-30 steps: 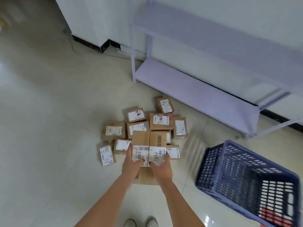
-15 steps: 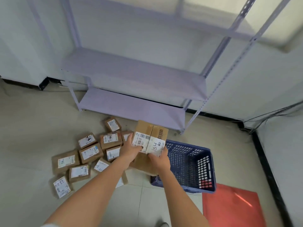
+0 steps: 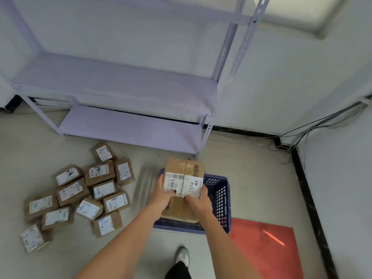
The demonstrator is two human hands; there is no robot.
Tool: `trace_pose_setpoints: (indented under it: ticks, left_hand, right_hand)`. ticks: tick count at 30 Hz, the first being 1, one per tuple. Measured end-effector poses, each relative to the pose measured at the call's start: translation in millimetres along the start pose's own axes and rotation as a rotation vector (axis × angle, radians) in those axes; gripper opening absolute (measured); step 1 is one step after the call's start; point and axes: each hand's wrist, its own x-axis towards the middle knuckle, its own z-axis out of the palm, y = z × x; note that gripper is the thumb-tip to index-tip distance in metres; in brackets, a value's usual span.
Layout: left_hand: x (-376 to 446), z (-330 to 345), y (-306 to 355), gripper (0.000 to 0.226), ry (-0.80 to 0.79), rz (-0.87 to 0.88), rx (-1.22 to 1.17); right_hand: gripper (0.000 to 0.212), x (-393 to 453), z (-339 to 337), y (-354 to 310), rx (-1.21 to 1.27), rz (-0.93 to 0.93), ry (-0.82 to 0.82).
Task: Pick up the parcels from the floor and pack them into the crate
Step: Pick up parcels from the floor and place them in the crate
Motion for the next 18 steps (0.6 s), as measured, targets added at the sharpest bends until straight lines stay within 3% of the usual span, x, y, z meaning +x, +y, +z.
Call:
trace_pose_setpoints:
  ticks: [8, 18]
  left_hand:
    - [39, 38, -2, 0.069, 0.001, -0.025, 0.091]
    - [107, 70, -55, 0.063, 0.027, -0.029, 0.172]
  right_hand:
    - [0.067, 46, -26, 17, 0.152, 0.064, -0.053]
    - [0.059, 115, -4, 62, 0.260, 0.173, -0.081]
